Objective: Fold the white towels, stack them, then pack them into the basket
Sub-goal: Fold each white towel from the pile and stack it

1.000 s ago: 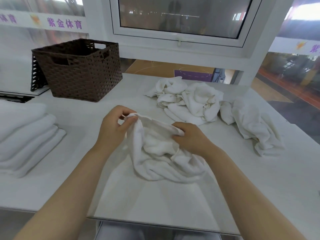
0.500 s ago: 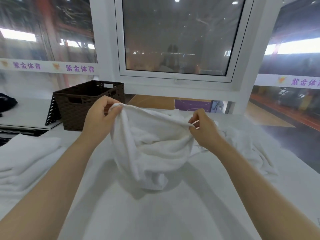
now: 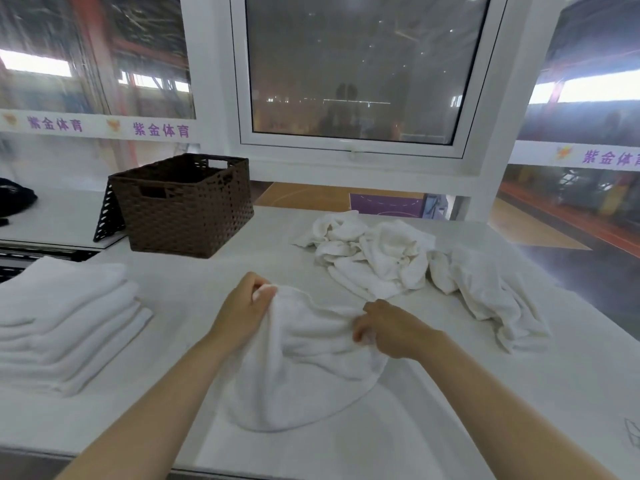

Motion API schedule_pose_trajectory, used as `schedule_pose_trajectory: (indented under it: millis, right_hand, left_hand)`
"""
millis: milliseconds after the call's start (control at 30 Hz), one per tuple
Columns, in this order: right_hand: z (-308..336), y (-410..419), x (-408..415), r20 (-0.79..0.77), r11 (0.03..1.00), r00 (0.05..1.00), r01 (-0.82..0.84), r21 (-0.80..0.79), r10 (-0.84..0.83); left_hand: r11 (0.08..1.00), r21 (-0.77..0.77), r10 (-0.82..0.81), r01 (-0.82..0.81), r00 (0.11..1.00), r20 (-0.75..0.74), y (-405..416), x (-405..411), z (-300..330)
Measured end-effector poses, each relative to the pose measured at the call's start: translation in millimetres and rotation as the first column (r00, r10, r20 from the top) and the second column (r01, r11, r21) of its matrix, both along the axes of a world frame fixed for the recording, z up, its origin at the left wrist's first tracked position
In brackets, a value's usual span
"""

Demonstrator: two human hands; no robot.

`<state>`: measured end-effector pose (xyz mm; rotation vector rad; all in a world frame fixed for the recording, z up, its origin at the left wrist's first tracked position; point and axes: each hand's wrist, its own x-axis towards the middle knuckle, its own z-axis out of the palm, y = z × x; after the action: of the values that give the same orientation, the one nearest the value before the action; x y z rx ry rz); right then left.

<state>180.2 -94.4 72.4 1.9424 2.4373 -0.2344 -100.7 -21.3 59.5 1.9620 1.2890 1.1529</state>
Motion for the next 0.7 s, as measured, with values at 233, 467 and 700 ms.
schedule_pose_trajectory:
  millis: [233, 467, 700]
  right_hand:
    - [-50, -20, 14, 0.142, 0.97, 0.985, -0.127, 0.205, 0.099]
    - [-88, -37, 11, 0.074, 0.969, 0.991, 0.094, 0.23, -0.114]
    - [-68, -36, 13, -0.12, 0.979, 0.993, 0.024, 0.201, 0.0]
  left_hand:
    - [0.99, -0.143, -0.024, 0.004, 0.99, -0.14, -14, 11, -66]
    - [0.99, -0.122, 0.047, -0.068, 0.985, -0.165, -10, 14, -85]
    - [0.991, -0.12, 0.048, -0.066, 0.988, -0.149, -9, 14, -88]
